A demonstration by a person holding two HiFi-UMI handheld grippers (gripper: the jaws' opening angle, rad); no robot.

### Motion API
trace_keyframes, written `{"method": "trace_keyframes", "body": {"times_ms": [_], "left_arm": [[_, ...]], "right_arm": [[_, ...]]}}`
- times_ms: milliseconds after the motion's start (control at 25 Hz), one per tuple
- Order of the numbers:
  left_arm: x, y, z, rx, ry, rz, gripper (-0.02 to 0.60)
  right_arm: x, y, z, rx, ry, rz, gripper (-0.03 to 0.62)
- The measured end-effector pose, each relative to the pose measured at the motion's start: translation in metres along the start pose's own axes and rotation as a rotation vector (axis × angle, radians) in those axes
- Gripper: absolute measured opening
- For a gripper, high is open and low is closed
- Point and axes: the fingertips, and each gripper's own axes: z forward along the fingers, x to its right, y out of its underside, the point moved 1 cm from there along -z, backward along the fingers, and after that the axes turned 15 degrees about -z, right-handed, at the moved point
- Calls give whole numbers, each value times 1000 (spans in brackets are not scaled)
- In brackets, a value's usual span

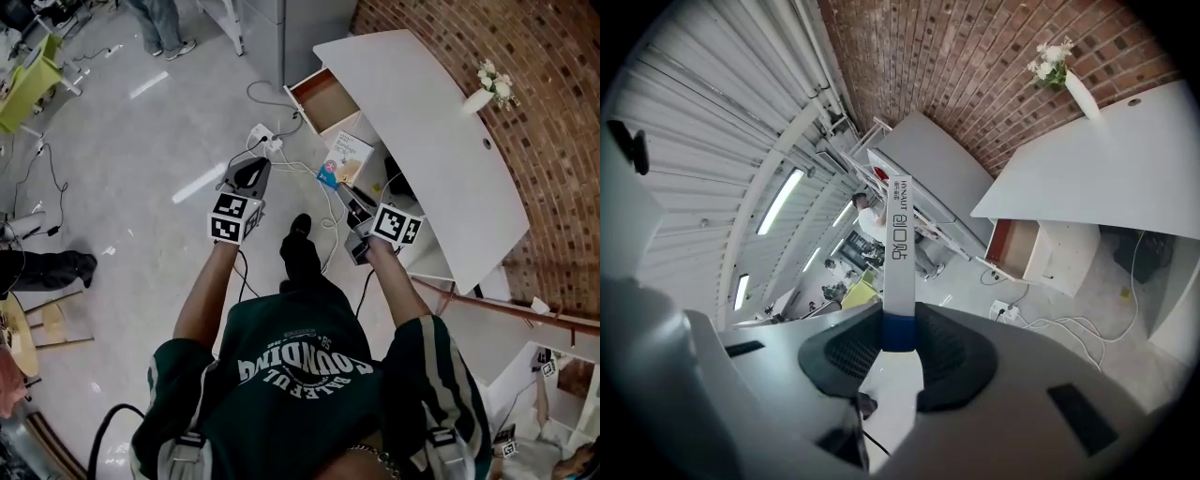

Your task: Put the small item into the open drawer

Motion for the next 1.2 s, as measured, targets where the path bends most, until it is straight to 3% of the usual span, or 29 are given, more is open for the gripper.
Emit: {"method": "trace_keyframes", "body": {"times_ms": [720, 1200], "left_arm": [[-78, -40, 106, -76, -38, -19, 29], [-117, -64, 175, -112, -25, -34, 28]], "right_arm": [[71, -70, 104, -45, 7, 66, 110], [109, -113, 158, -60, 35, 84, 110]]}}
